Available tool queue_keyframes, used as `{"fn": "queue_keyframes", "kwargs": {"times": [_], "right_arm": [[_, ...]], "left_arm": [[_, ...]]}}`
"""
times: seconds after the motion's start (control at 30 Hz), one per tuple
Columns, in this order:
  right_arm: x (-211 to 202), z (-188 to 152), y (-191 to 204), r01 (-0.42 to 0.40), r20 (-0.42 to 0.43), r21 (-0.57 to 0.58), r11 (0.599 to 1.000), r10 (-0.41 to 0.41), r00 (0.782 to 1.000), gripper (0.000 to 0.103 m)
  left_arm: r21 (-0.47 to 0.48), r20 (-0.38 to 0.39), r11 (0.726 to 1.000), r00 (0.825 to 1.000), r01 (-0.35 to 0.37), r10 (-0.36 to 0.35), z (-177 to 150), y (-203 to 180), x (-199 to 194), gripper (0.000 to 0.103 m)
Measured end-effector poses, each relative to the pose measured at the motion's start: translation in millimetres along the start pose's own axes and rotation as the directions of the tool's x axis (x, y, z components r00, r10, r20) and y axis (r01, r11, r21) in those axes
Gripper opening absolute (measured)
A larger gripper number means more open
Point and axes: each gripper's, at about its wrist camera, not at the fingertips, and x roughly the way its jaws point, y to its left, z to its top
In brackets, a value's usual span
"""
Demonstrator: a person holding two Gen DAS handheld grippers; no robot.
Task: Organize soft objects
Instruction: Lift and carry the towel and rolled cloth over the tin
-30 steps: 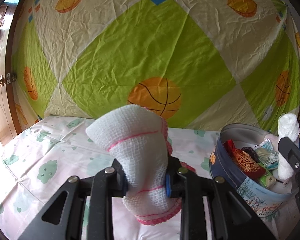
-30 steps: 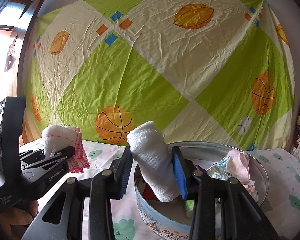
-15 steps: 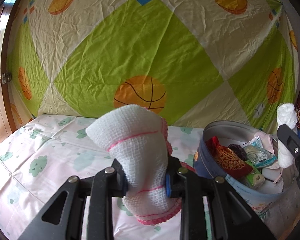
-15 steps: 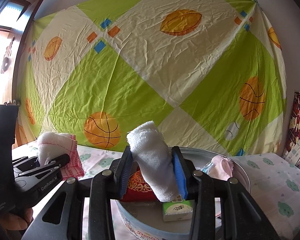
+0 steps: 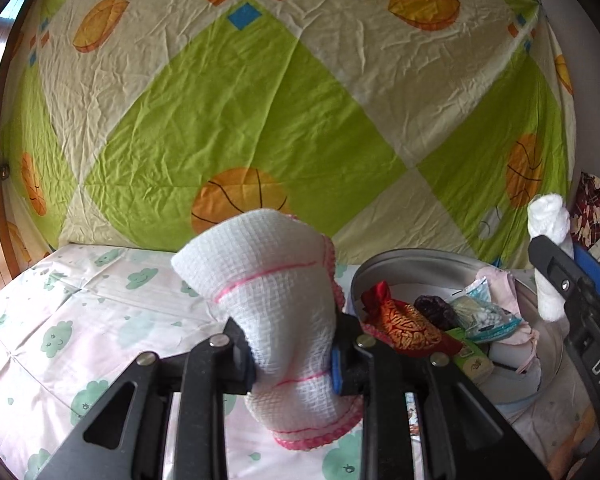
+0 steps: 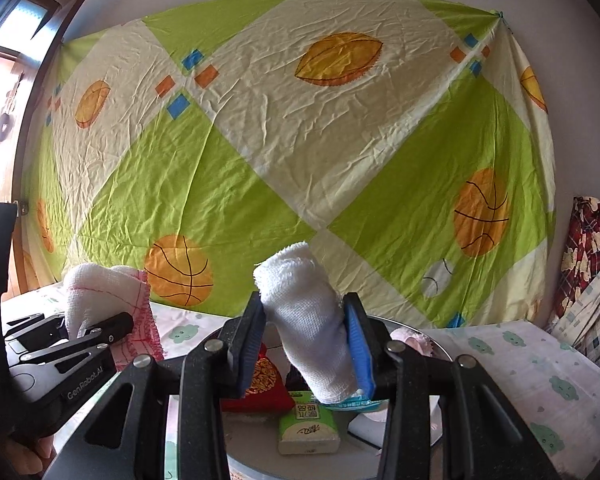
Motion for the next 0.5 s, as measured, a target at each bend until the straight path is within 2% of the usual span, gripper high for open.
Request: {"fn": "queue_keyframes", "kwargs": {"times": [0.5], "right_arm": [[3, 4, -32, 0.063, 0.017, 0.001, 0.998, -0.063, 0.998, 0.042]], "left_arm": [[0.023, 0.028, 0.997, 0.996, 0.078, -0.079, 16, -42, -1, 0.024]]}}
